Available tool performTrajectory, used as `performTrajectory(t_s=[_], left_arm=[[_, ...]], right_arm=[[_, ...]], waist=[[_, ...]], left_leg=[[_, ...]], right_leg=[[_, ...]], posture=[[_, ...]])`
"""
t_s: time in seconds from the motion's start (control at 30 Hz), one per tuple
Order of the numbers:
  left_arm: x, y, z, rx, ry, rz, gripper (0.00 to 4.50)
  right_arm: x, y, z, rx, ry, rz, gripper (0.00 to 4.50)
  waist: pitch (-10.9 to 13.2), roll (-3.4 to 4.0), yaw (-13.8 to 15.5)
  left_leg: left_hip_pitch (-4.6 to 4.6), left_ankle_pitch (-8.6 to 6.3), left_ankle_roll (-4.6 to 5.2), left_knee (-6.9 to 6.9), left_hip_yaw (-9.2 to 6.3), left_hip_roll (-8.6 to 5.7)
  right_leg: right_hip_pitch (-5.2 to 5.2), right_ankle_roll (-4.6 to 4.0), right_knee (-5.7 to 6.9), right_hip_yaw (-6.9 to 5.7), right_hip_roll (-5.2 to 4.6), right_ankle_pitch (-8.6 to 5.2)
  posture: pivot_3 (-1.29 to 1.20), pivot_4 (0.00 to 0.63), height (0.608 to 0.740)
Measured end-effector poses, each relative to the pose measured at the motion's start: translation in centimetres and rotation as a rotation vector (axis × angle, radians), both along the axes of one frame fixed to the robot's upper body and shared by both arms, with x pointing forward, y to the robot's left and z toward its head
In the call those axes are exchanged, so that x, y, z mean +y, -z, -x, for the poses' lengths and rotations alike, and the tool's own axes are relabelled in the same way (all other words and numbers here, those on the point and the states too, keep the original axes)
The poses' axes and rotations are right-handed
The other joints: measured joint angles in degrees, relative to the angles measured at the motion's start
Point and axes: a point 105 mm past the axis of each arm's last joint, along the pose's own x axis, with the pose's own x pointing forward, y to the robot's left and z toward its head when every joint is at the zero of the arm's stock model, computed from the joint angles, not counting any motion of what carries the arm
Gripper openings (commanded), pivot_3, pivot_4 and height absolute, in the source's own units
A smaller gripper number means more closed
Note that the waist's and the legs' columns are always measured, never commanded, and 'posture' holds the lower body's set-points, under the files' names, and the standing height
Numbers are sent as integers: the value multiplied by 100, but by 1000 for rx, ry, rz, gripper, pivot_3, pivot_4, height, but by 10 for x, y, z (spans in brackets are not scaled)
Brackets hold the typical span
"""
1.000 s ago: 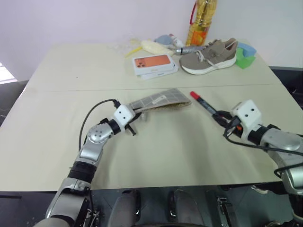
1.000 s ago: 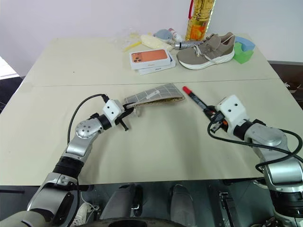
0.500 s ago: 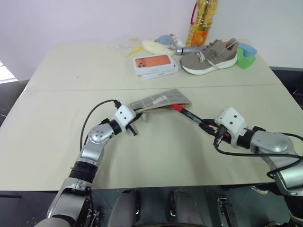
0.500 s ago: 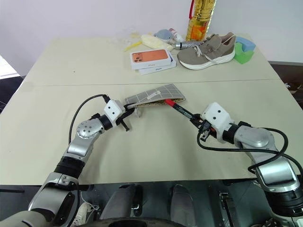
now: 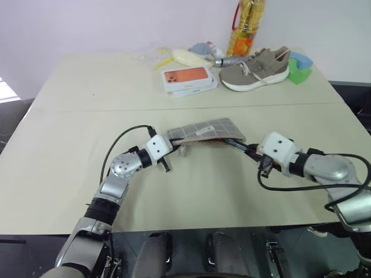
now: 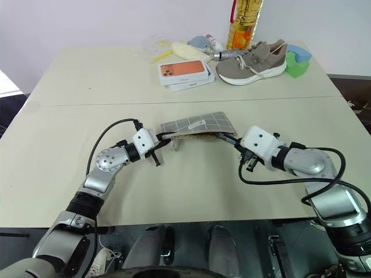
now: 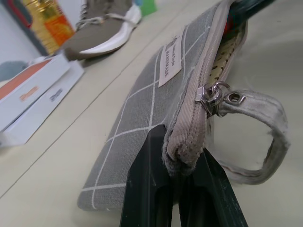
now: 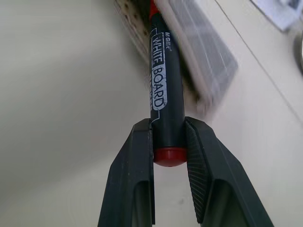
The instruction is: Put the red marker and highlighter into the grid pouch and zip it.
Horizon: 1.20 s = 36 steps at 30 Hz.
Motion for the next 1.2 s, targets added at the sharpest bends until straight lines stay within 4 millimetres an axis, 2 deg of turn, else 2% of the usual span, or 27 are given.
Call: performTrajectory(t_s=[0.1, 0.2, 0.27, 0.3, 0.4, 0.5, 0.6, 0.7, 0.77, 0.93, 1.0, 1.17, 1.2], left_arm=[[-10, -3, 6, -19, 48, -5, 0], [-9, -4, 6, -21, 55, -12, 0], [-10, -4, 6, -20, 57, -13, 0], [-10, -4, 6, -20, 58, -13, 0], [-10, -3, 6, -18, 58, -14, 0], [-9, -3, 5, -11, 50, -10, 0], [-10, -2, 4, 3, 38, 3, 0], [-13, -2, 1, 19, 17, 24, 0], [-14, -3, 0, 24, 6, 34, 0], [-23, -10, -10, 43, -46, 91, 0], [-27, -11, -11, 53, -54, 107, 0], [-29, -9, -13, 76, -75, 116, 0], [-29, -9, -14, 76, -79, 118, 0]], right_arm=[[20, -4, 1, -23, -82, 56, 380], [28, -4, 0, -23, -105, 84, 380], [30, -3, 0, -17, -107, 90, 1432], [30, -2, 0, -12, -108, 92, 1794], [27, -3, -1, -22, -101, 107, 3394], [24, -16, -3, -47, -69, 31, 3394], [31, -38, 1, -56, -62, -153, 3394], [46, -54, 18, -3, -121, -347, 3394], [55, -55, 30, 48, -163, -400, 3394], [94, -21, 35, 207, -120, -620, 3394], [103, -13, 27, 222, -62, -671, 3394], [108, 5, -6, 207, 132, -706, 3394], [110, 8, -10, 209, 150, -714, 3162]], waist=[[0, 0, 8], [0, 0, 16], [0, 0, 19], [0, 0, 18], [0, 0, 11], [0, 0, 12], [0, -1, 13], [1, -2, 14], [1, -2, 19], [-7, -16, 5], [-7, -16, 1], [-7, -16, 4], [-7, -16, 4]], left_leg=[[-1, 0, 0, 0, -1, 0], [-2, 0, 0, 3, -1, -1], [-2, 0, 0, 3, -1, -1], [-2, 0, 0, 3, -1, -1], [-2, 0, 0, 3, -1, -1], [-2, 0, 0, 3, -1, -1], [-2, 0, -1, 3, -3, 0], [-2, 0, 0, 3, -5, 1], [-2, 0, 0, 4, -6, 0], [2, 0, 0, 4, -10, 0], [2, 0, 0, 4, -8, 0], [2, 1, -2, 4, -8, -3], [1, 1, -2, 3, -8, -4]], right_leg=[[0, 0, 0, 0, 1, 0], [2, 0, -1, -1, -1, 0], [2, 0, -1, -1, -1, 0], [2, 0, -1, -1, -1, 0], [2, 0, -1, -1, -1, 0], [2, 0, -1, -1, -1, 0], [3, 0, 0, -2, 0, 0], [5, 0, 0, -3, -1, 0], [8, 0, -2, -4, -2, 0], [9, -1, 2, -7, -1, 0], [7, -1, 5, -5, 0, 0], [5, -1, 7, -5, 1, 0], [5, -1, 6, -5, 1, 0]], posture=[[0, 150, 740], [0, 150, 740], [0, 150, 740], [0, 150, 740], [0, 150, 740], [0, 150, 740], [0, 150, 740], [0, 150, 740], [0, 150, 740], [0, 150, 740], [0, 150, 740], [0, 150, 740], [0, 150, 740]])
